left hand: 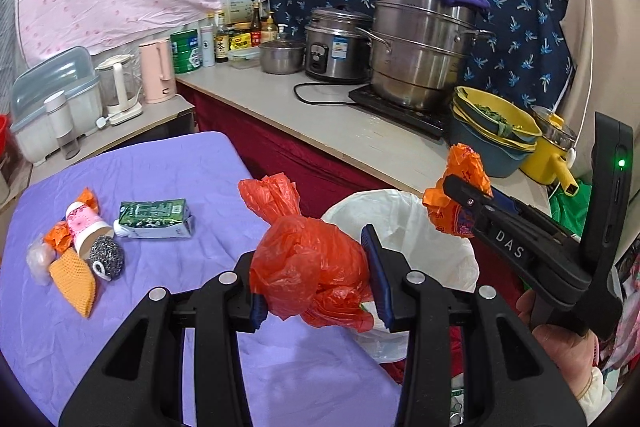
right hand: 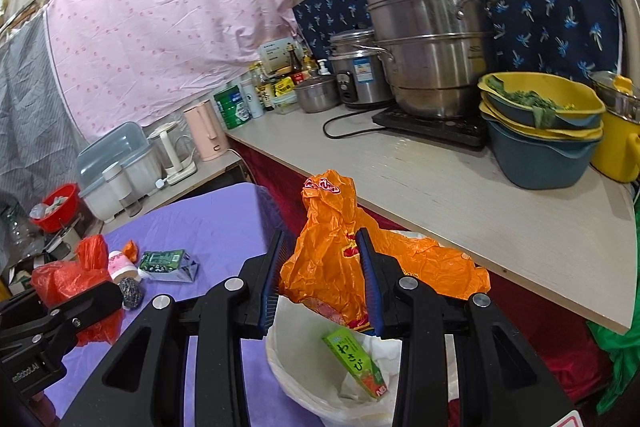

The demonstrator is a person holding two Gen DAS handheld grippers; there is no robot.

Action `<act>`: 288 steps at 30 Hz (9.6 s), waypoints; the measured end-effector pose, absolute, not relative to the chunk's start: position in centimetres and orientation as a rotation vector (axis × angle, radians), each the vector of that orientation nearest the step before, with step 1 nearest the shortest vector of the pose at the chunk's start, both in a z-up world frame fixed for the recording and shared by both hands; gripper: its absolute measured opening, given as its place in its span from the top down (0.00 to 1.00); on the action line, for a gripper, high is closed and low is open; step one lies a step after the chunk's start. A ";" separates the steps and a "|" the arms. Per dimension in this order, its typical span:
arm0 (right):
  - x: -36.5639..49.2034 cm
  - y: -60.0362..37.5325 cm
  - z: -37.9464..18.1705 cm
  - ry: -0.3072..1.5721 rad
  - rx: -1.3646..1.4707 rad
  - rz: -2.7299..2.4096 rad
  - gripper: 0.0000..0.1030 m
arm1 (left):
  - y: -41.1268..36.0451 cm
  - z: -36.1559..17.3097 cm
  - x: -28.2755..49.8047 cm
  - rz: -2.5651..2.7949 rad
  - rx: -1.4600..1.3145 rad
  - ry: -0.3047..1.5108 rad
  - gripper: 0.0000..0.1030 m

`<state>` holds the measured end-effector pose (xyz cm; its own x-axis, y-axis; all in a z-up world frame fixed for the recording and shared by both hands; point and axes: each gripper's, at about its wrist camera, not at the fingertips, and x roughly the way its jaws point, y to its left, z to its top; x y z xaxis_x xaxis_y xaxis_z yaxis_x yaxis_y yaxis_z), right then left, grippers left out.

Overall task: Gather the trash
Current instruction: 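Carry the red and orange bags over the bin and release both, then move both tools back to the table toward the clear bag and scrubber, then grasp the clear plastic bag with the left tool while the right tool grasps the steel wool scrubber, then carry the clear bag and steel scrubber over the bin and release both, then move both tools back to the table toward the mesh sleeve and cup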

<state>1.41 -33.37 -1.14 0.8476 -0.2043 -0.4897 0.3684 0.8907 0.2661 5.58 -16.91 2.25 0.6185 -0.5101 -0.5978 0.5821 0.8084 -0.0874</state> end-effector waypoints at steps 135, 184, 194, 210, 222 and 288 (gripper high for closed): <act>20.8 -8.5 -7.0 0.719 0.168 0.121 0.35 | 18.4 -8.6 24.6 0.172 -0.236 0.856 0.14; 21.5 -3.9 -5.7 0.675 0.159 0.224 0.52 | 16.1 -4.8 22.5 -0.023 -0.270 0.790 0.74; 16.4 -8.9 -0.5 0.546 0.202 0.167 0.52 | 10.4 0.4 18.2 -0.131 -0.217 0.701 0.74; 8.0 -21.3 1.8 0.442 0.293 -0.058 0.52 | -2.5 3.6 12.4 -0.368 -0.084 0.650 0.74; 2.0 -30.2 0.0 0.426 0.368 -0.230 0.52 | -12.6 2.9 8.9 -0.542 0.012 0.664 0.74; -1.1 -36.4 -3.5 0.451 0.446 -0.332 0.42 | -22.3 -1.2 7.1 -0.608 0.126 0.754 0.46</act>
<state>-1.14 -36.44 -3.54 0.8494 -0.2083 -0.4848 0.4012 0.8517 0.3370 7.10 -22.32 -1.25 0.5674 -0.4720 -0.6748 0.5597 0.8221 -0.1044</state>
